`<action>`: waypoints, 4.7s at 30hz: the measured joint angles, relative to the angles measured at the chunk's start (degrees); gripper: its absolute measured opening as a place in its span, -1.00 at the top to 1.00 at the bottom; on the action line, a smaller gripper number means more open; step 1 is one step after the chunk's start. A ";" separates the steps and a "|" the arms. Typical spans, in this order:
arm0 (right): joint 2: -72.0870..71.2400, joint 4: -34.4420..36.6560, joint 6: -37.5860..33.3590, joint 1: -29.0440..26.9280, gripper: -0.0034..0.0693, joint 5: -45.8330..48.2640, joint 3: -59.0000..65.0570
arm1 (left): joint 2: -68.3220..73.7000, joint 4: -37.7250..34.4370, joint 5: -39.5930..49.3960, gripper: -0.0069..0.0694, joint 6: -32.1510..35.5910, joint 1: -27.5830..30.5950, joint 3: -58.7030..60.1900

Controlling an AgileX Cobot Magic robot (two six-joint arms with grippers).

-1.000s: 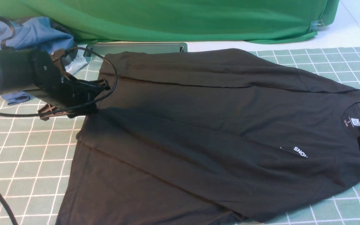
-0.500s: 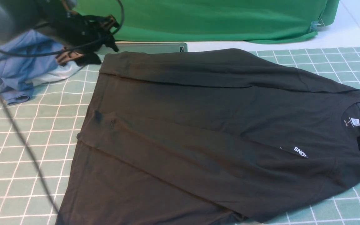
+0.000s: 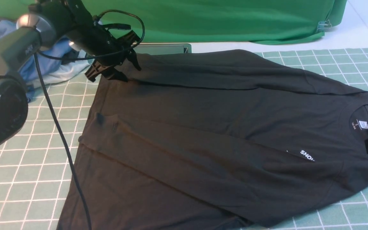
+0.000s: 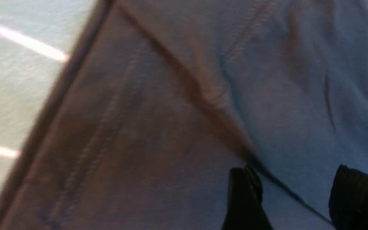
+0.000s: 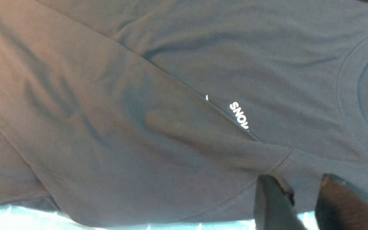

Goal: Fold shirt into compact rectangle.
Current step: 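Grab the top left corner of the dark shirt with the left gripper, then fold the left side of the dark shirt inward over its body with the left gripper, then grasp the near edge of the shirt at its hem and shoulder corners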

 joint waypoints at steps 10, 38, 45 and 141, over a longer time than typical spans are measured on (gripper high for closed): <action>0.00 0.00 0.06 0.00 0.26 0.00 0.00 | 0.05 10.14 0.98 -0.07 -9.18 0.05 -0.02; 0.00 0.00 2.57 0.00 0.25 -0.04 0.00 | 3.63 5.46 -9.75 -0.07 -11.00 0.11 -0.45; 0.00 0.00 2.57 0.00 0.25 -0.49 0.00 | 4.00 5.40 -10.57 0.35 -10.13 0.11 -0.45; 0.67 0.00 2.97 0.00 0.66 -3.31 0.06 | -47.94 20.69 -3.57 -0.03 -5.41 -8.33 82.56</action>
